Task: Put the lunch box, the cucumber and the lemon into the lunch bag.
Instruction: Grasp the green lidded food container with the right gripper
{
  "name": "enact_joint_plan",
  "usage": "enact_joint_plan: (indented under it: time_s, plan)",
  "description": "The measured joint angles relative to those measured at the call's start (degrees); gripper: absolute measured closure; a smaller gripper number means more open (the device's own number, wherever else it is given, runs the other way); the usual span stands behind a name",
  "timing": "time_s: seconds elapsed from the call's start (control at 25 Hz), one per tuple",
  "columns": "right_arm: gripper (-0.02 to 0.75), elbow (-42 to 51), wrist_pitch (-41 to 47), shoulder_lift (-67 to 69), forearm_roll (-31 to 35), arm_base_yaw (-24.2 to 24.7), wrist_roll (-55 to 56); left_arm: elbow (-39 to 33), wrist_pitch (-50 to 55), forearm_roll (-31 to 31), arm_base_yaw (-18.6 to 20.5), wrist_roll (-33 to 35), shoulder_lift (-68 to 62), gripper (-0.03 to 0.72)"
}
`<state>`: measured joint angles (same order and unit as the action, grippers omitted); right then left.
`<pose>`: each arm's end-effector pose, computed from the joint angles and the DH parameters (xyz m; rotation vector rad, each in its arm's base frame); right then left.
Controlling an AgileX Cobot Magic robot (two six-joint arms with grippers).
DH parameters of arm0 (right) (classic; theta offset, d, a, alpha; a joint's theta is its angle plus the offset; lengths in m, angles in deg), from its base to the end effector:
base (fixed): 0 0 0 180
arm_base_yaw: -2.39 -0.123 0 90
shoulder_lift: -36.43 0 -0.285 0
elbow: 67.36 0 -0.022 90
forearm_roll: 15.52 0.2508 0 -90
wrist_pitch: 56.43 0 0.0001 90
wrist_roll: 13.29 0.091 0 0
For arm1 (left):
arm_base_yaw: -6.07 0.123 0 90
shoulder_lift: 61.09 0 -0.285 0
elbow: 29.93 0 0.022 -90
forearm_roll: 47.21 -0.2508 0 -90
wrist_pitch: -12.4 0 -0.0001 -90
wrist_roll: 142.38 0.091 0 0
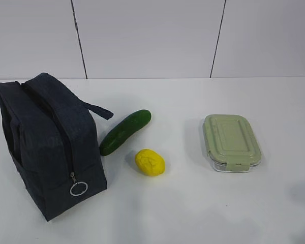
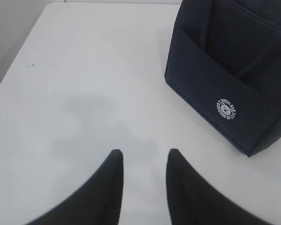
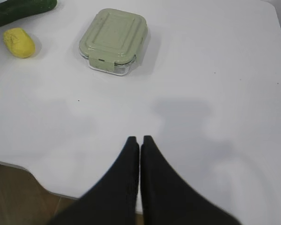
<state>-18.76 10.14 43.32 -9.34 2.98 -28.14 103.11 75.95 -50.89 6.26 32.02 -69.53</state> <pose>-0.0119 0.0091 0.2694 -0.2764 2.1073 -0.0287 -0.0085 0.0052 0.2814 -0.1103 2.0715 0.0194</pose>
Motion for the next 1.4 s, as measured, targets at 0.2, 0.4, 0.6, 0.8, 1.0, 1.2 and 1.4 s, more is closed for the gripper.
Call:
enact_joint_plan:
  time_s: [0.2, 0.4, 0.6, 0.8, 1.0, 1.2, 1.4]
  plan:
    - [0.73, 0.0, 0.0, 0.0, 0.0, 0.0, 0.0, 0.0, 0.0, 0.0, 0.0, 0.0, 0.0, 0.453]
    - [0.73, 0.0, 0.0, 0.0, 0.0, 0.0, 0.0, 0.0, 0.0, 0.0, 0.0, 0.0, 0.0, 0.453]
    - [0.73, 0.0, 0.0, 0.0, 0.0, 0.0, 0.0, 0.0, 0.0, 0.0, 0.0, 0.0, 0.0, 0.453]
    - [0.73, 0.0, 0.0, 0.0, 0.0, 0.0, 0.0, 0.0, 0.0, 0.0, 0.0, 0.0, 0.0, 0.453]
    - [0.73, 0.0, 0.0, 0.0, 0.0, 0.0, 0.0, 0.0, 0.0, 0.0, 0.0, 0.0, 0.0, 0.453]
    - [0.73, 0.0, 0.0, 0.0, 0.0, 0.0, 0.0, 0.0, 0.0, 0.0, 0.0, 0.0, 0.0, 0.453]
    - [0.73, 0.0, 0.0, 0.0, 0.0, 0.0, 0.0, 0.0, 0.0, 0.0, 0.0, 0.0, 0.0, 0.454]
